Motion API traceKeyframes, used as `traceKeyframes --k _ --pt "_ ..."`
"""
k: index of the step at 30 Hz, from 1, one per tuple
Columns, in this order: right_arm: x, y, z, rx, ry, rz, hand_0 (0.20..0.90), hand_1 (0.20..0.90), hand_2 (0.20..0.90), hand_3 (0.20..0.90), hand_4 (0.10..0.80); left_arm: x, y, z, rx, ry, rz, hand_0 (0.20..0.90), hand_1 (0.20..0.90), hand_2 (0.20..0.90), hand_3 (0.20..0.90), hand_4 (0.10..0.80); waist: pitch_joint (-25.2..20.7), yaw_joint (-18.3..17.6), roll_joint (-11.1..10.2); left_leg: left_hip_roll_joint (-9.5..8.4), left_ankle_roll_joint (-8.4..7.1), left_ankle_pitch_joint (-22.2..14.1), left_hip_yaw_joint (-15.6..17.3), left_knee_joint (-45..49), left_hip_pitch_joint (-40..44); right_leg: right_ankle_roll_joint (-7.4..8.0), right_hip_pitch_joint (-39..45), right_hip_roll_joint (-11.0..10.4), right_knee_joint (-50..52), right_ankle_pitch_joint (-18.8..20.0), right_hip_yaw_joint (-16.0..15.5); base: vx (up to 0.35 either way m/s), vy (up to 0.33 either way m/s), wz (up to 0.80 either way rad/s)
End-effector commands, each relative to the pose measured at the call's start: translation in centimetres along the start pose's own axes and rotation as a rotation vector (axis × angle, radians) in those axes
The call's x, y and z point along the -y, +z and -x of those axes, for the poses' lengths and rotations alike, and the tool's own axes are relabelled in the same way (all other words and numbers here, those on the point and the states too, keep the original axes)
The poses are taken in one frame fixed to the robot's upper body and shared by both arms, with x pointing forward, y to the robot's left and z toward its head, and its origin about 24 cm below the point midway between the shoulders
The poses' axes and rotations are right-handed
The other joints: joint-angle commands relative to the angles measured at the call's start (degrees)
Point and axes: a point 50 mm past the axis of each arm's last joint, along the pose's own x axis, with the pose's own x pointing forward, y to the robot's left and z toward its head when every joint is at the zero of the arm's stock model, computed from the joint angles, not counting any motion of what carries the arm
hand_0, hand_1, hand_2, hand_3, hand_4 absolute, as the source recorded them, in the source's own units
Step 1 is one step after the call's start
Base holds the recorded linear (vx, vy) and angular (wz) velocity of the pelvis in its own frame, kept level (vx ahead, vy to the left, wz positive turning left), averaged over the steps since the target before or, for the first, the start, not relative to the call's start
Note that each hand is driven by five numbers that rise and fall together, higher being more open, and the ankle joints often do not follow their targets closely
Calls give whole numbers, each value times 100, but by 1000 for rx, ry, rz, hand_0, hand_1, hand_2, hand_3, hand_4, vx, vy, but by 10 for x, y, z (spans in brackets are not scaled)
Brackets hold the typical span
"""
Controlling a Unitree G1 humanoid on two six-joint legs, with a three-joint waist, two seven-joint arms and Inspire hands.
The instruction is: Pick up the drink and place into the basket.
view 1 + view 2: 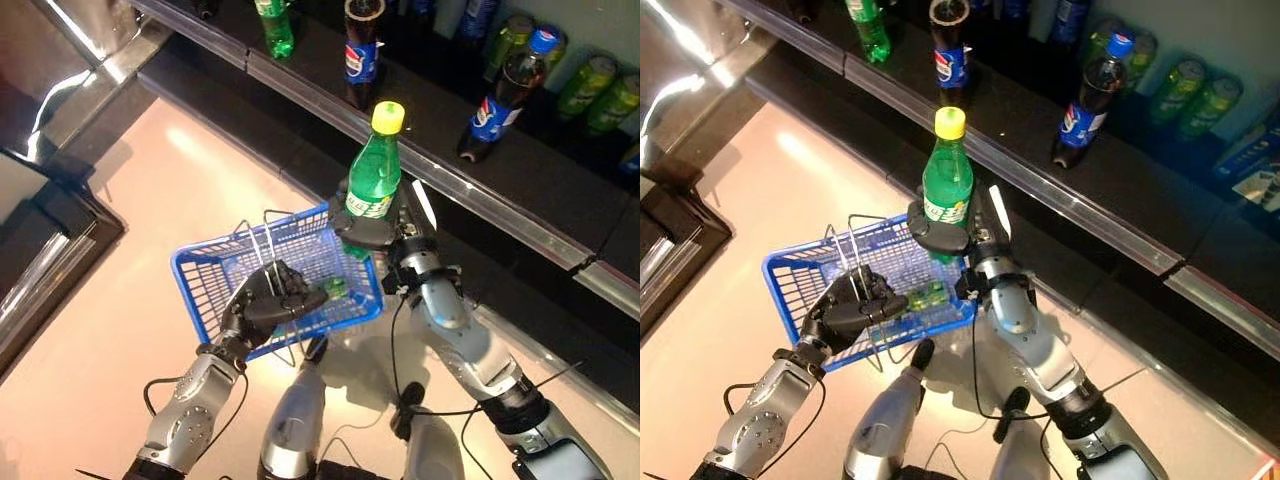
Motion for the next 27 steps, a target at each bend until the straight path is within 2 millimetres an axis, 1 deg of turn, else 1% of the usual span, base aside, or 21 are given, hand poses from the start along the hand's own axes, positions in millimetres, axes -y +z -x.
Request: traceKeyframes --k 1,6,14,17,18,19,24,25,27 --pt "-53 67 -13 310 145 -147 300 300 300 200 100 101 94 -2 446 -681 -88 300 300 300 200 100 -978 35 -298 -275 467 -65 -146 277 80 -529 509 135 -462 324 -229 5 -12 10" --pt "-68 53 -16 254 155 -112 300 300 300 200 100 115 96 -6 442 -767 -81 300 300 300 200 100 -997 97 -308 -313 460 -47 -230 285 40 -505 527 114 -504 354 -252 5 1 8" --pt "-73 27 -27 169 83 -29 300 300 300 200 100 116 95 -4 427 -833 -86 300 300 300 200 100 -982 295 -270 -420 455 -36 -396 328 -56 -476 573 54 -559 369 -353 9 12 10" --pt "-71 16 -32 138 32 6 300 300 300 200 100 118 96 -2 426 -870 -115 300 300 300 200 100 -970 388 -260 -464 457 -45 -441 377 -108 -465 608 10 -567 368 -446 32 13 14" --pt "-68 8 -36 118 -7 24 300 300 300 200 100 120 97 -2 425 -894 -128 300 300 300 200 100 -967 437 -254 -486 456 -51 -462 402 -132 -456 626 -11 -565 370 -498 47 13 12" --pt "-65 5 -37 111 -26 33 300 300 300 200 100 120 97 -2 424 -902 -132 300 300 300 200 100 -966 454 -256 -498 457 -58 -470 416 -145 -451 630 -22 -560 369 -522 50 11 14" --pt "-55 -16 -44 11 -136 8 300 300 300 200 100 125 101 -2 425 -949 -127 300 300 300 200 100 -949 545 -250 -552 452 -77 -504 471 -208 -414 663 -79 -553 375 -627 35 3 11" --pt "-54 -17 -44 7 -140 7 300 300 300 200 100 125 101 -2 425 -952 -126 300 300 300 200 100 -947 547 -251 -554 453 -78 -506 474 -212 -412 663 -81 -553 376 -630 20 -2 16" --pt "-50 -27 -46 -42 -179 -15 300 300 300 200 100 127 102 -2 428 -977 -110 300 300 300 200 100 -934 580 -251 -572 451 -86 -521 488 -242 -400 664 -98 -559 385 -659 15 -3 15"
